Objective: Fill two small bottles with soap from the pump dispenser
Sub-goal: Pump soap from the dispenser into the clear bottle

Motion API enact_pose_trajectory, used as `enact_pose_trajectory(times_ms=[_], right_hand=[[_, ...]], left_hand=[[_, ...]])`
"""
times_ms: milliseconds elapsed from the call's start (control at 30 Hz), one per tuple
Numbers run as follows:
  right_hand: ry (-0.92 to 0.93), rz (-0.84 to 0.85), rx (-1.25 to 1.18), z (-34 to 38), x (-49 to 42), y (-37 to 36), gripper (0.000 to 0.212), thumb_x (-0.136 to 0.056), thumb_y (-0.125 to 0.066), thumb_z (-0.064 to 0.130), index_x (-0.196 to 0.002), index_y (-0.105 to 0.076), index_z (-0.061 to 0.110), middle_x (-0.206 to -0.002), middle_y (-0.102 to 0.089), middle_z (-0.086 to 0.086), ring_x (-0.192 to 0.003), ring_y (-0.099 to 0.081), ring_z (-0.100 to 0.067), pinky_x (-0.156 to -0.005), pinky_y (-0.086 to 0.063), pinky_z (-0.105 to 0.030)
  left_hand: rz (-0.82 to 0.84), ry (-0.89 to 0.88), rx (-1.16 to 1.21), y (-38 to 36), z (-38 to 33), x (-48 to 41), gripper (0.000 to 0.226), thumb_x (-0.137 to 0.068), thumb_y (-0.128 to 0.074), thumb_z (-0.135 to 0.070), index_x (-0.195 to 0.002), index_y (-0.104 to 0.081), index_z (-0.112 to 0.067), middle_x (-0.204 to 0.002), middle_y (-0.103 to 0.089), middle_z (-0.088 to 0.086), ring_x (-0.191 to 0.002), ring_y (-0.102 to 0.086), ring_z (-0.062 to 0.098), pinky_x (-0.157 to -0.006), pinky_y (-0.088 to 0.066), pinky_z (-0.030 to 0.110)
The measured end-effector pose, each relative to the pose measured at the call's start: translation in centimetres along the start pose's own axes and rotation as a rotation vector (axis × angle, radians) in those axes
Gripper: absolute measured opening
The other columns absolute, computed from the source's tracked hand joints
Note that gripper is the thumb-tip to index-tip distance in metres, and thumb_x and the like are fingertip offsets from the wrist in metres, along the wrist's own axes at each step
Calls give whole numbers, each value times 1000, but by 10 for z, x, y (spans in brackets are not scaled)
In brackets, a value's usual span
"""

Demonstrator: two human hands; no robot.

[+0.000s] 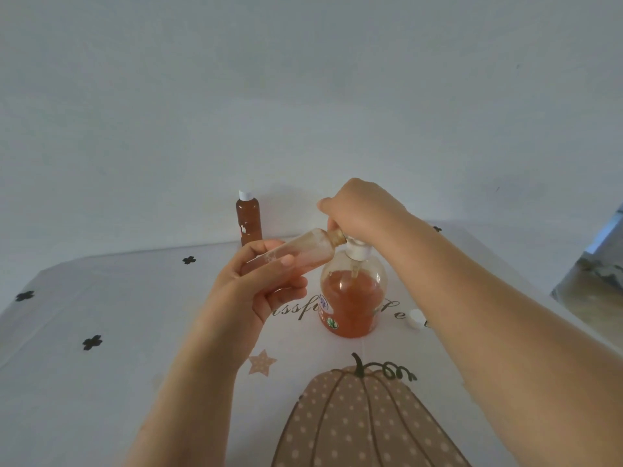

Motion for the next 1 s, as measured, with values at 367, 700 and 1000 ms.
enact_pose_trajectory(times_ms=[367, 700, 1000], right_hand=[[28, -16, 5, 1, 1, 2, 32, -94, -50, 33, -90, -76, 15, -77, -70, -2, -74, -65, -23, -60, -40, -29], [55, 100, 132, 16, 10, 18, 30, -97, -50, 26, -98, -75, 7, -67, -63, -6, -63, -59, -26, -60, -43, -29], [86, 109, 117, 26, 0, 15, 34, -99, -50, 25, -80, -75, 12, -71, -65, 0, -71, -60, -23, -65, -44, -29]], left_hand=[[-2, -14, 5, 0, 0, 0, 26, -73, -70, -11, -98, -61, -7, -93, -72, 18, -69, -68, 24, -65, -58, 30], [49, -32, 34, -10, -6, 6, 35, -77, -70, -13, -108, -56, -5, -118, -66, 30, -76, -68, 25, -69, -58, 30], [32, -43, 47, -9, -8, 5, 36, -76, -69, -13, -109, -57, -4, -113, -70, 25, -75, -69, 24, -69, -58, 29]])
Point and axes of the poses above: each hand's wrist, its own x-axis away from the middle knuckle, its own y-axis out of the back of the hand, z = x × y, the point moved 8 cm from there along -x, towards the middle knuckle
